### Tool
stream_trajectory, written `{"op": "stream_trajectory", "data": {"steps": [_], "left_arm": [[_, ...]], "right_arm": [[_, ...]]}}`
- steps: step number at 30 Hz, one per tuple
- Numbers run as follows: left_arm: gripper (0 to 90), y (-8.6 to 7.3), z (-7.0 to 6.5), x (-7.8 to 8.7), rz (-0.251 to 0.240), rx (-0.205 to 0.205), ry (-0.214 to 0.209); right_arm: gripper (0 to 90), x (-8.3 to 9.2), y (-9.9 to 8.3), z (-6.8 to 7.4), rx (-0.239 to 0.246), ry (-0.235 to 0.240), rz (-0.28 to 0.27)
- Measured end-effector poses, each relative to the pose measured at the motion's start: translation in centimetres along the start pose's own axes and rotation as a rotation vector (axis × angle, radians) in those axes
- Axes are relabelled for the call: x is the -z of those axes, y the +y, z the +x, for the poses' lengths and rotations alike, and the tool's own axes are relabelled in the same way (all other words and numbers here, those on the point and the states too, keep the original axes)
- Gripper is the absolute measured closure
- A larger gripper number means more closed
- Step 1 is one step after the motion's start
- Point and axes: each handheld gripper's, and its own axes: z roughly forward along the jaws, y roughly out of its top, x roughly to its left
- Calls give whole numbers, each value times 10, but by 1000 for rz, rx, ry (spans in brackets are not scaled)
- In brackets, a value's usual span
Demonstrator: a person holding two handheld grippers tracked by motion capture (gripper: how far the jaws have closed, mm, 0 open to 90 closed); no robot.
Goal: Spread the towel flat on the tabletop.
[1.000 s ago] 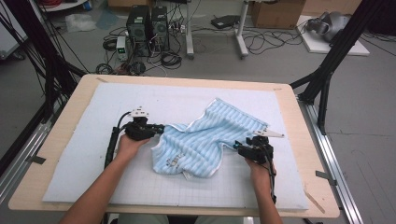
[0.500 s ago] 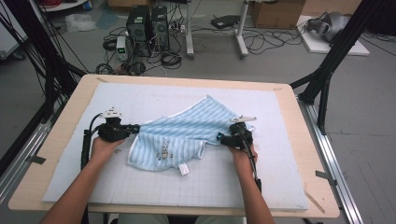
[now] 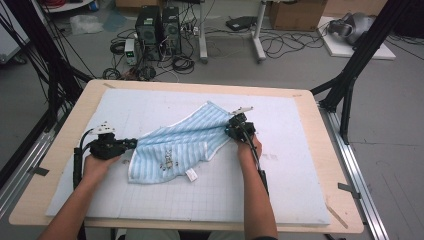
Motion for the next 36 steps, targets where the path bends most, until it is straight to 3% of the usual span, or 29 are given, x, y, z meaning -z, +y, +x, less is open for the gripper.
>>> {"op": "stream_trajectory", "data": {"steps": [3, 5, 7, 8, 9, 12, 18, 21, 24, 27, 31, 34, 36], "left_arm": [[862, -1, -3, -4, 21, -12, 4], [862, -1, -4, -5, 5, -11, 13], [852, 0, -4, -5, -2, -14, 32], [819, 0, -4, -5, -8, -13, 45], [693, 0, -4, -4, -15, -9, 59], [645, -1, -5, 0, -36, 1, 44], [481, 5, -18, 7, -98, -47, -5], [443, 9, -30, 4, -102, -83, -57], [444, 13, -45, -2, -101, -116, -122], [502, 16, -60, -13, -87, -160, -189], [501, 18, -82, -31, -46, -199, -269], [502, 20, -100, -44, -14, -220, -365], [503, 20, -112, -52, 11, -243, -396]], "right_arm": [[838, -5, 8, -2, -5, -37, 13], [830, -8, 14, -2, -15, -64, 17], [759, -9, 15, 1, -25, -65, 12], [697, -9, 15, 3, -28, -54, 8], [600, -4, 13, 6, -33, -33, -7], [538, 5, 8, 8, -20, -23, -39], [464, 36, -7, 9, -16, 14, -110], [414, 55, -19, 10, 0, 45, -137], [395, 64, -28, 11, 10, 46, -135], [382, 75, -41, 9, 13, 39, -139], [369, 92, -60, 1, -16, 30, -155], [368, 98, -67, -3, -31, 25, -169], [365, 103, -74, -7, -51, 21, -177]]}}
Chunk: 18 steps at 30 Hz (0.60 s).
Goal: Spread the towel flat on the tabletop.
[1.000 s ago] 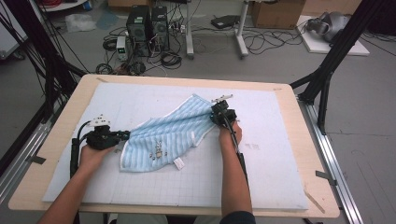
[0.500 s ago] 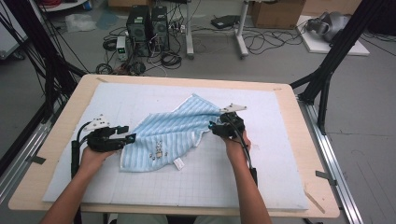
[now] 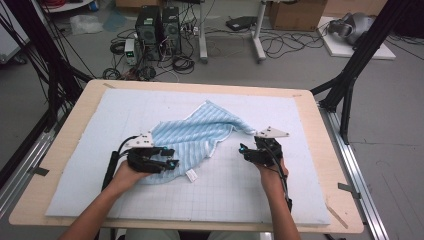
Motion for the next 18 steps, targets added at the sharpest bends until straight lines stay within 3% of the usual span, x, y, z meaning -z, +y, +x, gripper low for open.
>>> {"op": "stream_trajectory", "data": {"steps": [4, 7, 10, 11, 13, 15, 18], "left_arm": [[472, 6, -8, -21, 60, -23, -15], [504, 10, -13, -32, 103, -34, 19], [678, 12, -12, -40, 153, -32, 63], [779, 12, -12, -41, 150, -30, 72], [838, 14, -11, -41, 131, -16, 76], [852, 15, -9, -42, 116, 18, 31], [852, 19, -13, -41, 15, 54, -105]], "right_arm": [[364, 5, -12, -8, -39, 2, -7], [364, 7, -16, -10, -55, 4, -9], [364, 10, -15, -10, -63, 7, -28], [364, 10, -15, -11, -60, 7, -29], [364, 11, -15, -10, -59, 3, -28], [364, 10, -15, -9, -57, 8, -25], [365, 10, -15, -7, -46, 11, -25]]}}
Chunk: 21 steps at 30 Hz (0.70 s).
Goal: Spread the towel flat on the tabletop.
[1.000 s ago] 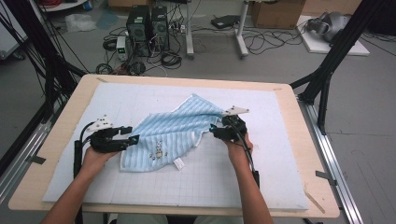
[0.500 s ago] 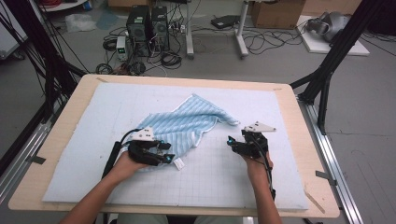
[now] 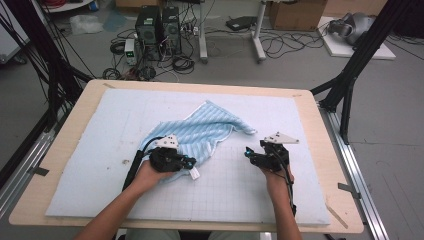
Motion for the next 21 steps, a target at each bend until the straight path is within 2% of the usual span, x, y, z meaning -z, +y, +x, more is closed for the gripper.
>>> {"op": "stream_trajectory", "data": {"steps": [1, 3, 5, 6, 7, 11, 12, 15, 17, 19, 21], "left_arm": [[852, 2, -2, 0, -30, 1, -48], [852, 7, -6, -1, -82, 12, -115], [851, 9, -5, -2, -109, 29, -146], [849, 8, -4, -3, -109, 39, -131], [844, 7, -2, -3, -95, 43, -98], [843, 3, 6, -5, 54, -12, 161], [843, 2, 9, -5, 70, -18, 195], [841, 2, 13, -4, 53, -3, 242], [824, 2, 14, -4, 44, 1, 255], [763, 2, 15, -4, 38, 3, 277], [679, 2, 15, -1, 20, 8, 293]], "right_arm": [[365, -1, 0, 1, 4, 2, 3], [365, -1, 0, 1, 7, 1, 7], [365, -2, 0, 1, 5, 4, 10], [365, -2, 0, 1, 7, 6, 6], [366, -1, 0, 2, -1, 10, 6], [387, -3, 0, 6, 8, 28, 11], [387, -3, 0, 6, 8, 28, 11], [436, -7, 0, 12, 28, 68, 24], [460, -9, 1, 18, 52, 94, 22], [498, -11, 2, 25, 73, 136, 14], [591, -13, 3, 32, 105, 203, 10]]}}
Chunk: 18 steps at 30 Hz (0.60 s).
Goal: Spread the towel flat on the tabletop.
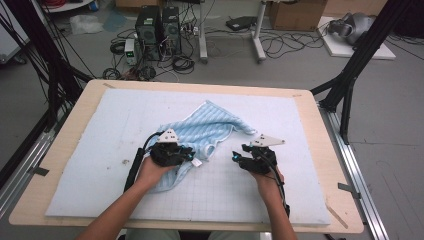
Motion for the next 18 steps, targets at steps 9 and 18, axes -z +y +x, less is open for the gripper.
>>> {"op": "stream_trajectory", "data": {"steps": [9, 18], "left_arm": [[500, -1, 13, 31, -126, 1, 45], [457, -22, 51, 77, -217, 94, 146]], "right_arm": [[566, -19, 3, 26, 106, 157, 12], [520, -42, 7, 37, 141, 203, 46]]}}
